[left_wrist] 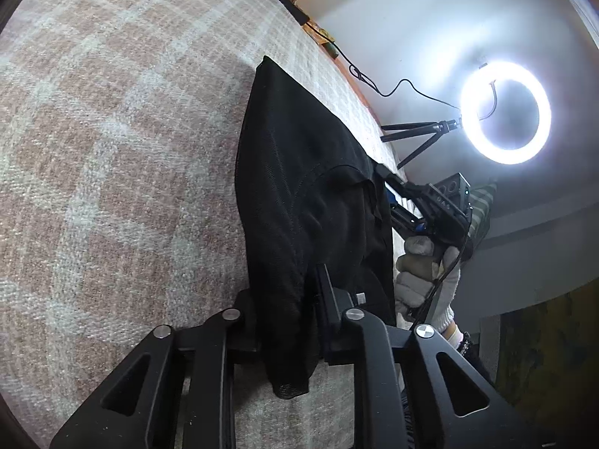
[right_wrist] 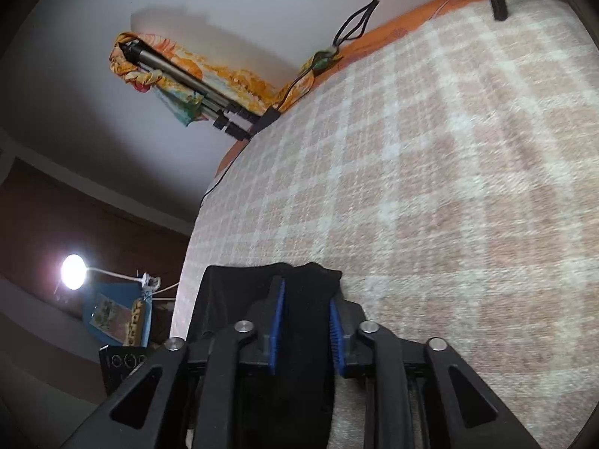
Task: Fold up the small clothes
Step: 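Lift the folded black shirt with both grippers toward the clothes pile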
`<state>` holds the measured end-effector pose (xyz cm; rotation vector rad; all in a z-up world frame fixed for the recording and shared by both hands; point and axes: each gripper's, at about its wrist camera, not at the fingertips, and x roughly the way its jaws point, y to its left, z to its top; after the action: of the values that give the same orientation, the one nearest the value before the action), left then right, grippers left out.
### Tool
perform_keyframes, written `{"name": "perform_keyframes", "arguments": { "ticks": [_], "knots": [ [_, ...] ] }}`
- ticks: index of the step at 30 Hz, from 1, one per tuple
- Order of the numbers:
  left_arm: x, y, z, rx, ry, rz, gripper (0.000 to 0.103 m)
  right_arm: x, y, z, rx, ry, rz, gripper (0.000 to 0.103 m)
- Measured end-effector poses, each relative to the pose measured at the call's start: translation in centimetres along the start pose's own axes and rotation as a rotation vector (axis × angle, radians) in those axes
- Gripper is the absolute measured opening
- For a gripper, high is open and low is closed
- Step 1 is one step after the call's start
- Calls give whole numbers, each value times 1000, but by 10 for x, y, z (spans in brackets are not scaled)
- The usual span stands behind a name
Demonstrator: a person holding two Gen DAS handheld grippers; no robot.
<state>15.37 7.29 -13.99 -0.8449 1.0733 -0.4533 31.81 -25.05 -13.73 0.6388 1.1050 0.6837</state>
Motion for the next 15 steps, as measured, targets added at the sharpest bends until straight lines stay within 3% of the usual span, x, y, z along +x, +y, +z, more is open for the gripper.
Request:
{"name": "perform_keyframes", "arguments": {
  "ticks": [3,5,9,12,15],
  "knots": [
    [-2,3,-2,-3,-2,0,14,-10,-7,5,31,-71,-44,28],
    [-5,6,-3,1,0,0,14,-11,-11,8,45,-69,-47,30],
    [-5,6,-5,-8,0,-5,14,-6,-4,11,-3,-54,-32,50],
    [-5,4,-8,-2,-3,2,14,4,8,12,2,5,74,50],
    [-7,5,-11,-5,-1,-1,14,1,26,12,-42,-12,170,50]
  ]
}}
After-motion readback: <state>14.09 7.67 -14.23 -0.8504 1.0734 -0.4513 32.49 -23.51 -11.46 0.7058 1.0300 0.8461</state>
